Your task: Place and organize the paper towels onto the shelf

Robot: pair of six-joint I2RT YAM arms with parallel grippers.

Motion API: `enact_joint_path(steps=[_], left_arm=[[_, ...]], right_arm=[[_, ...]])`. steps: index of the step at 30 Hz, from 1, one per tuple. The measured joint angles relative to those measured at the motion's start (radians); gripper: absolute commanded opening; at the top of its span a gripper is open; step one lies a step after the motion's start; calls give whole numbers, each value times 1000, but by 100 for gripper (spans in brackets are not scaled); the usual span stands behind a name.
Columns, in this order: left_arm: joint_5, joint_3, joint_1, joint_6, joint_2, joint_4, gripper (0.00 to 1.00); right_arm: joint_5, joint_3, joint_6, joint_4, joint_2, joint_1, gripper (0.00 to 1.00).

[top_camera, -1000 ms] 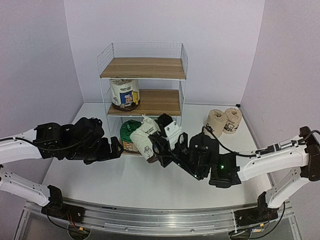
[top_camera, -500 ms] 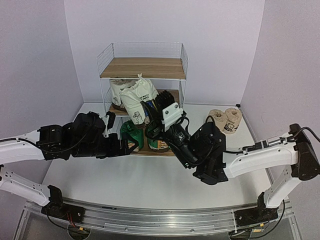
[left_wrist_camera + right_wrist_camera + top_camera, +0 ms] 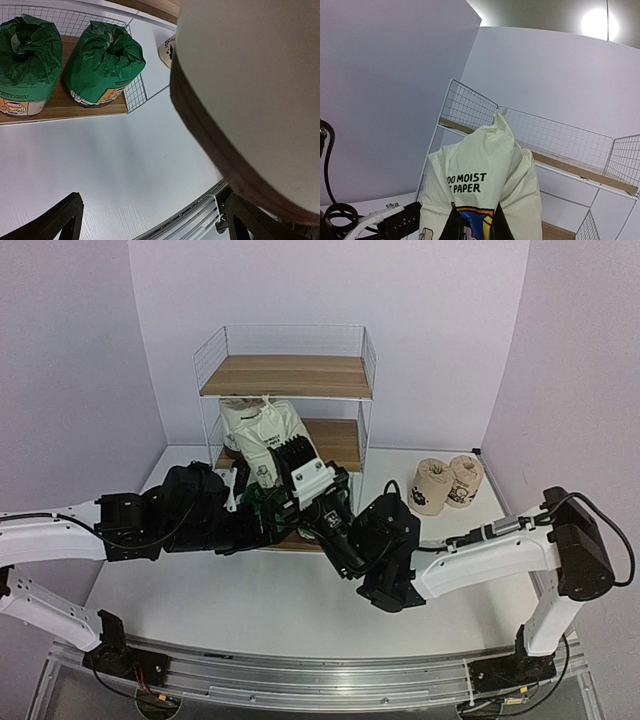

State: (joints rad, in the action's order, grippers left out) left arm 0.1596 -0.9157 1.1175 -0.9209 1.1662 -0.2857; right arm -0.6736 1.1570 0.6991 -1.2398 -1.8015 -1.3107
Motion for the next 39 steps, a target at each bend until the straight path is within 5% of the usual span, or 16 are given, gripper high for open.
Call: enact_joint_path(steps=[39], left_arm=[[52,112,0,-108,-83,-64,100]], right_arm=[[-67,54,26,-19,-78,135,0]])
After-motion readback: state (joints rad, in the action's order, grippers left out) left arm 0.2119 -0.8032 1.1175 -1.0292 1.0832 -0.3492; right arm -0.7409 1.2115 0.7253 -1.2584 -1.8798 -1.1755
